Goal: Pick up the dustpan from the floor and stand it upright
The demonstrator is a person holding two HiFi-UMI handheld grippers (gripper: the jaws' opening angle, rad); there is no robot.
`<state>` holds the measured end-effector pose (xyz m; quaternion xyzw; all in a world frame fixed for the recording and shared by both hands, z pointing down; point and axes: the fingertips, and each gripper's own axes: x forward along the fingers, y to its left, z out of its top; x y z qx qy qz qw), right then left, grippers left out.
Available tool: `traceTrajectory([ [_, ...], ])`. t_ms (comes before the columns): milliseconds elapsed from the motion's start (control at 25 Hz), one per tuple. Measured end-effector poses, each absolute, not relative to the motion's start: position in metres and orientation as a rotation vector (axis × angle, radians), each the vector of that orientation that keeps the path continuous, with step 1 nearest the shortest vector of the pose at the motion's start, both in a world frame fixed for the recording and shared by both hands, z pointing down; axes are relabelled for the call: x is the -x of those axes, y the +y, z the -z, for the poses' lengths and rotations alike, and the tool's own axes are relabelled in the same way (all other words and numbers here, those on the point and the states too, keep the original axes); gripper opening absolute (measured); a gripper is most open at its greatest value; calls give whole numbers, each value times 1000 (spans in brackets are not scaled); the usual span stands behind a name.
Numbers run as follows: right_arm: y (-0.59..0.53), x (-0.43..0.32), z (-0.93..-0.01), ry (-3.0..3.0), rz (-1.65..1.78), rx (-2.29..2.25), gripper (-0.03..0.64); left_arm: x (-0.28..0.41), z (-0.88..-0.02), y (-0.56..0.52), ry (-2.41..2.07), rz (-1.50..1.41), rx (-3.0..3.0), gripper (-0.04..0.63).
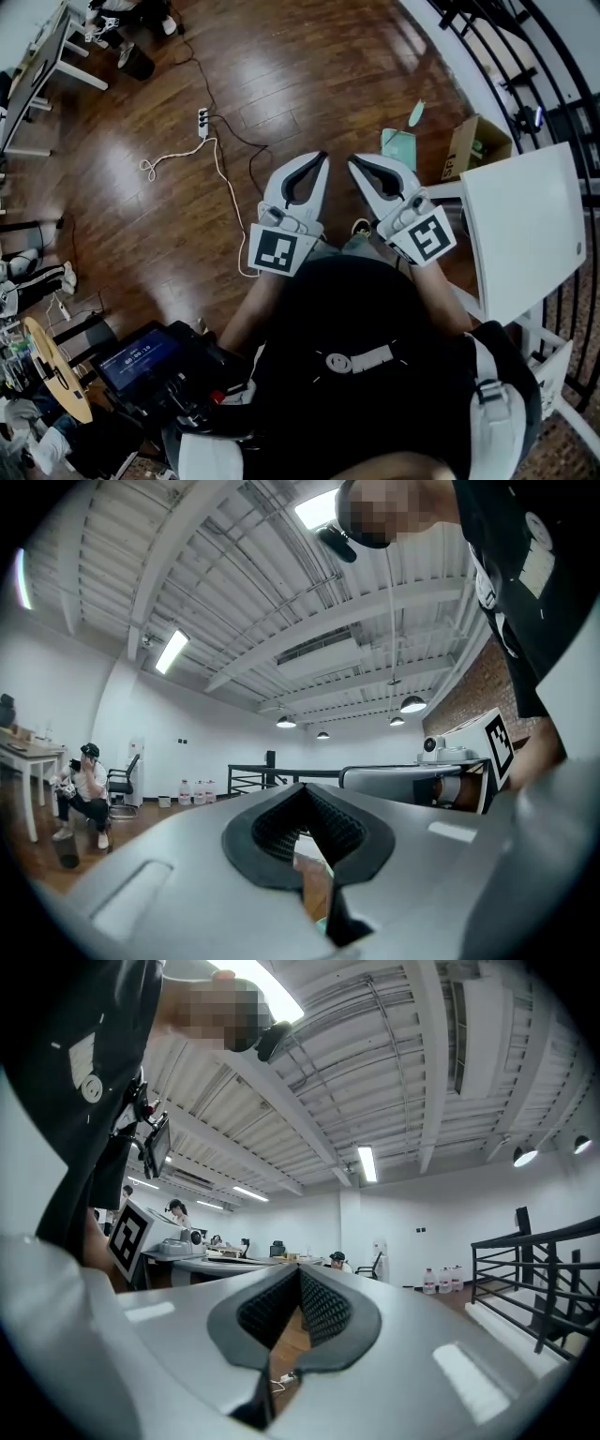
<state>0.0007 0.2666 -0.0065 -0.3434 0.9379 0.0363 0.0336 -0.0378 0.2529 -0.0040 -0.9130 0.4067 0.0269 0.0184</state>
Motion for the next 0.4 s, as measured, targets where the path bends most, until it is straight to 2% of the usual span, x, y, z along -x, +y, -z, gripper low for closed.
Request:
traceTrajectory([
  [400, 286, 11, -30, 2857, 9, 1014, 2, 52, -31, 271, 1347, -38, 2859, 18],
])
